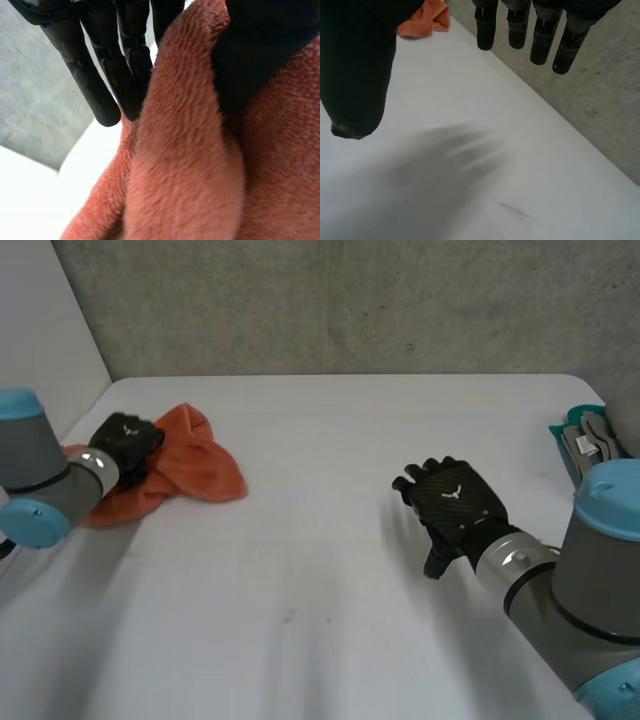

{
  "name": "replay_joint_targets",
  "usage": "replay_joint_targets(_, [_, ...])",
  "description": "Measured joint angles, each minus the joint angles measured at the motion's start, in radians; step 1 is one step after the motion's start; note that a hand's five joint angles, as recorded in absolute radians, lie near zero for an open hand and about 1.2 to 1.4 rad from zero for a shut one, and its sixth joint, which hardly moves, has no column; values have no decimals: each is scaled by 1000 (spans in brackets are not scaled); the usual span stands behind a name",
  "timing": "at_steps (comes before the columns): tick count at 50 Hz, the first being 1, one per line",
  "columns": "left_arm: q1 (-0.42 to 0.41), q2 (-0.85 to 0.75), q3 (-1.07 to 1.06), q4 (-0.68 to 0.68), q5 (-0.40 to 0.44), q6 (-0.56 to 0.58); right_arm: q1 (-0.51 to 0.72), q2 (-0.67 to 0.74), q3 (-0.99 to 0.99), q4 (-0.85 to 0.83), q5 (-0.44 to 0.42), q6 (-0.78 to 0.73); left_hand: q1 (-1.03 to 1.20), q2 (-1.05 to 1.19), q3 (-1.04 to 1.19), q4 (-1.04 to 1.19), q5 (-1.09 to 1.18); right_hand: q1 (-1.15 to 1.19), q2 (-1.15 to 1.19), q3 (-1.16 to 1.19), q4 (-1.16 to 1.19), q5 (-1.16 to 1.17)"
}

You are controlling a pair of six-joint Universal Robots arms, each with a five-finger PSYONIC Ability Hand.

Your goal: Fold the laundry.

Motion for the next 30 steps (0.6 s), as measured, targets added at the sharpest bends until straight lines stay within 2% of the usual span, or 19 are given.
replay_joint_targets(9, [-80, 164, -74, 4, -13, -226, -39, -26, 7, 0, -4, 0, 0, 2, 2, 0, 0, 0, 0, 0, 0, 0])
replay_joint_targets(15, [-158, 239, -137, -38, 8, -304, -68, -30, 7, 0, -4, 0, 0, 4, 8, 1, 0, 0, 0, 0, 0, 0])
replay_joint_targets(16, [-216, 277, -172, -61, 23, -344, -92, -39, 4, -2, -1, 1, 0, 5, 8, 4, 0, 0, 0, 0, 0, 0])
replay_joint_targets(20, [-338, 322, -224, -77, 38, -418, -129, -59, -2, -9, 2, 2, 0, 6, 8, 4, 0, 0, 0, 0, 0, 0])
replay_joint_targets(22, [-449, 337, -258, -71, 41, -477, -153, -74, -4, -17, 4, 4, 0, 7, 13, 4, 0, 0, 0, 0, 0, 0])
replay_joint_targets(24, [-468, 337, -263, -69, 40, -487, -156, -77, -5, -19, 4, 4, 0, 7, 13, 4, 0, 0, 0, 0, 0, 0])
replay_joint_targets(25, [-539, 331, -280, -60, 39, -522, -167, -85, -6, -24, 3, 5, 0, 7, 13, 4, 0, 0, 0, 0, 0, 0])
replay_joint_targets(26, [-578, 322, -287, -54, 36, -537, -172, -89, -6, -26, 3, 5, -301, -365, -349, -365, -300, 0, 0, 0, 0, 0])
replay_joint_targets(27, [-597, 317, -291, -51, 35, -544, -173, -91, -6, -27, 2, 6, -503, -549, -510, -550, -484, 0, 0, 0, 0, 0])
replay_joint_targets(28, [-603, 315, -292, -50, 34, -545, -174, -91, -6, -27, 2, 6, -503, -549, -510, -550, -484, 0, 0, 0, 0, 0])
replay_joint_targets(29, [-633, 307, -295, -42, 30, -553, -175, -93, -6, -29, 0, 6, -792, -835, -814, -849, -781, 0, 0, 0, 0, 0])
replay_joint_targets(30, [-642, 305, -296, -37, 25, -555, -175, -94, -7, -29, -3, 6, -828, -875, -855, -901, -834, 0, 0, 0, 0, 0])
